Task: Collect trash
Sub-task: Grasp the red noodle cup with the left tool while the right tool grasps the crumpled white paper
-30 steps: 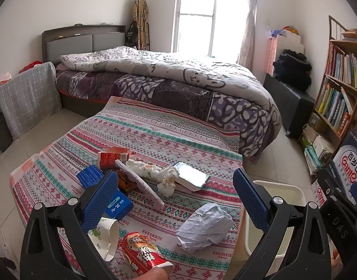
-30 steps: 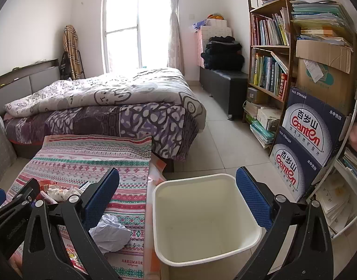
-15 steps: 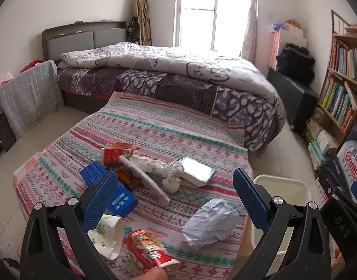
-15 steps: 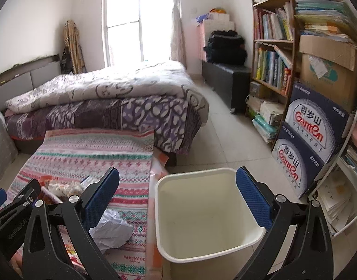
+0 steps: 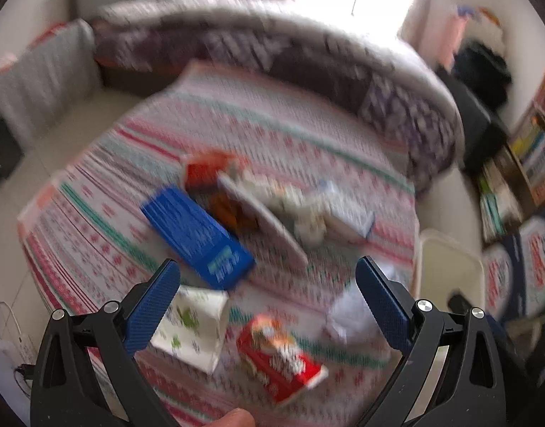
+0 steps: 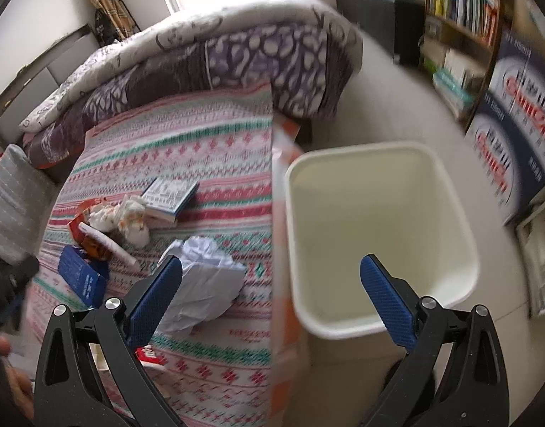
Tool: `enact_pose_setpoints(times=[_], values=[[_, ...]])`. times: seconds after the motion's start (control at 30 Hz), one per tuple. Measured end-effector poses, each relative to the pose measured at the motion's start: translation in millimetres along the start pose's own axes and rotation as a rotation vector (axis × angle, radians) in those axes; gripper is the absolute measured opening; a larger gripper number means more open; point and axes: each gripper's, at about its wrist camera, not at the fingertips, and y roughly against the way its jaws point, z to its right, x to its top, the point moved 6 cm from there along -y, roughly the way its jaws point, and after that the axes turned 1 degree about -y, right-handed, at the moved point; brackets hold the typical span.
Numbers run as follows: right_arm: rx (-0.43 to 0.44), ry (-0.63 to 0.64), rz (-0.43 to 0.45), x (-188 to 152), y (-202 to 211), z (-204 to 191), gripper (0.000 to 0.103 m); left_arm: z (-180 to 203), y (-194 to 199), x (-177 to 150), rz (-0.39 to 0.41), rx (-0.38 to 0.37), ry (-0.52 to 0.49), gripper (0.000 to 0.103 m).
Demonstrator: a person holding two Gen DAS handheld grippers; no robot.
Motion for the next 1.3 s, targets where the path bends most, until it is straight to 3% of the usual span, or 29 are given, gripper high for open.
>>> enact_pose_setpoints(times=[0.1,0.23,0.4,0.63,0.7,0.87,0.9,0.97,1.13,1.3], values=[[-0.038,-0.049,-0.014,3.5,-3.4,9.0,0.096,4.8,-8.8,-18.1,-0.120,-0.023,-0.064,0.096],[-0.051,-0.125,0.000,11.4,-2.5,23.8,0.096,11.5,-19.7,-45.0,-0.216,0.000,-0.141,0.096],[-0.069,-0.127,0.017,13.9,-6.2,25.9,0.096,5.4,-37.3,-70.5,-0.364,-0.028,-0.025,0.096],[-0.054,-0.079,-0.001,5.9,-11.2,8.3,0.096,-6.5,-63.0,-85.0,-0.410,0.002,0.099,0.095],[-0.047,-0.072,-0.015,3.5,-14.0,3.1,0.096,-13.2,-67.3,-87.8,-0.432,0.011,0.121,0.088],[-0.023,-0.047,-0.060,-6.6,-22.5,-13.3,0.096,-27.1,-66.0,-93.1,-0.475,-0.063,0.159,0.056],[-0.016,-0.041,-0.072,-8.5,-24.4,-17.5,0.096,-29.0,-65.2,-93.7,-0.478,-0.072,0.160,0.055],[-0.010,-0.034,-0.083,-12.9,-28.5,-24.8,0.096,-32.7,-60.7,-93.9,-0.467,-0.093,0.153,0.044],[0.000,-0.007,-0.090,-18.7,-36.0,-44.0,0.096,-38.0,-36.7,-76.3,-0.357,-0.106,0.103,0.041],[0.001,0.006,-0.095,-21.9,-45.8,-59.2,0.096,-53.3,-7.5,-54.8,-0.235,-0.063,0.071,0.041]])
